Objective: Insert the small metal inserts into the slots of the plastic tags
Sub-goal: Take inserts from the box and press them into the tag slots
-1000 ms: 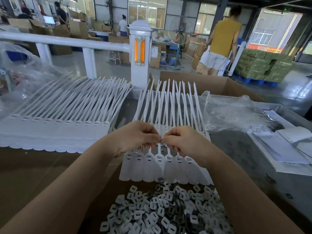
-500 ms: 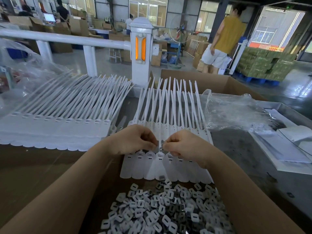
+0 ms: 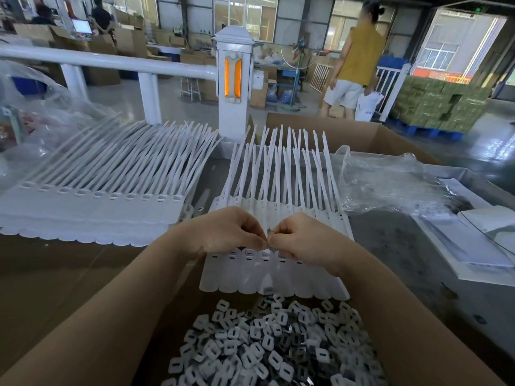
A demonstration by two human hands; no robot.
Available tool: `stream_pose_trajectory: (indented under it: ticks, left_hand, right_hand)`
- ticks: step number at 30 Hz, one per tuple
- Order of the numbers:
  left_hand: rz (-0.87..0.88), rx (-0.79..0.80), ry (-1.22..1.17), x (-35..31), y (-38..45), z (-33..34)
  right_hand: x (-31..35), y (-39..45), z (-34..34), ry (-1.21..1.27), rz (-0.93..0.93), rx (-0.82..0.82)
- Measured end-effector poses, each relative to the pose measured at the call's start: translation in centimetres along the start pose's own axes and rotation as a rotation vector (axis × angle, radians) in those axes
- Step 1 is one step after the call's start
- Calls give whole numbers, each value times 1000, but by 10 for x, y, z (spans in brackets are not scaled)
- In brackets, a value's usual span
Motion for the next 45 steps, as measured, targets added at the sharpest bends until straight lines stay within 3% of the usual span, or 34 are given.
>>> stream_pose_trajectory:
  ticks: [8,18,28,33,36,41,45]
  left_hand:
    - [28,-17,22,1,2,-2]
    - [28,-46,-16,3,2,-2]
    - [35,-73,-17,1,1,-2]
    - [27,-77,-9,1,-1,-2]
    - [62,-81,16,-5,-3,-3]
    - [224,133,71,-34,-9,19]
    - [227,299,147,-47,-9,42]
  right_hand:
    - [0,0,2,-175,43,-35]
    - [4,-1,2,-196,78,-19]
    - [2,-4,-1,-51,56,-66]
    - [0,2,2,-129,94,-84]
    - [-5,0,-2,-3,85,-78]
    - [-14,-2,-8,148,86,-51]
    - [-13,-3,-8,177,70,-45]
Point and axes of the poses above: each hand's wrist, its own y-axis towards the middle knuckle, its own z-axis out of the palm, x = y × z, the point moved 8 cm from there along y, towards the middle knuckle, and after that the axes turned 8 degrees about x, right-handed, at the moved point
